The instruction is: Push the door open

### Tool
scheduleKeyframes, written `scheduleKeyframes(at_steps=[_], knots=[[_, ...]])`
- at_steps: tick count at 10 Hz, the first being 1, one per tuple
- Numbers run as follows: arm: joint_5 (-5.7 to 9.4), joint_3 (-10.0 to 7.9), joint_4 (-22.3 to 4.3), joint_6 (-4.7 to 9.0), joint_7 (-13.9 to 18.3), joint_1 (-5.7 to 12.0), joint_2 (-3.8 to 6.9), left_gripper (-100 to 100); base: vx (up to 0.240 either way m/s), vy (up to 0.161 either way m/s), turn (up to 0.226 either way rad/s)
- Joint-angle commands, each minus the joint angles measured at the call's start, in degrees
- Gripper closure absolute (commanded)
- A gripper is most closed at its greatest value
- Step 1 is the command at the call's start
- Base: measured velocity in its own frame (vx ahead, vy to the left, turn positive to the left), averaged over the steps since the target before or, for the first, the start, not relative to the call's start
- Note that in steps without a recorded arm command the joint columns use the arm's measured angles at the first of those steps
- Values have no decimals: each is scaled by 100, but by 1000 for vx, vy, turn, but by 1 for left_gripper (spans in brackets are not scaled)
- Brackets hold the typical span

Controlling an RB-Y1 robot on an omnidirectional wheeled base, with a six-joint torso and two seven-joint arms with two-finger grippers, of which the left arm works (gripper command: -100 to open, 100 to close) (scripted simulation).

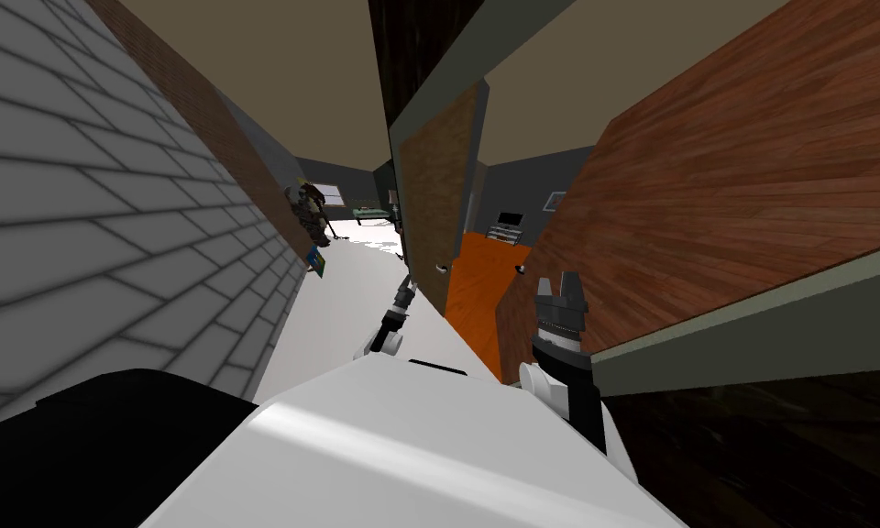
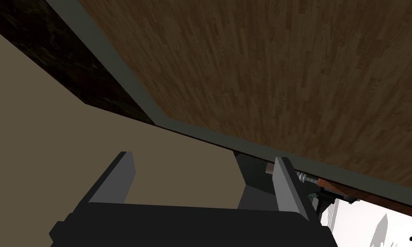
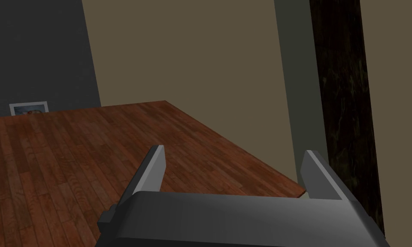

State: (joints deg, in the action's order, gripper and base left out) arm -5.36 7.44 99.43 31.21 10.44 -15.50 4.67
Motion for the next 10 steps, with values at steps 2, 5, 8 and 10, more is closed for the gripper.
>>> scheduleKeyframes(at_steps=[2, 5, 8, 10], knots=[[-41, 135, -489, 134, 11, 194, 9, -100, 113, 74, -31], [-86, 289, -1038, 264, 30, 408, 22, -100, 89, 77, -26], [-130, 445, -1577, 394, 50, 623, 29, -100, 101, 65, -30], [-145, 497, -1756, 437, 56, 695, 29, -100, 77, 62, -17]])
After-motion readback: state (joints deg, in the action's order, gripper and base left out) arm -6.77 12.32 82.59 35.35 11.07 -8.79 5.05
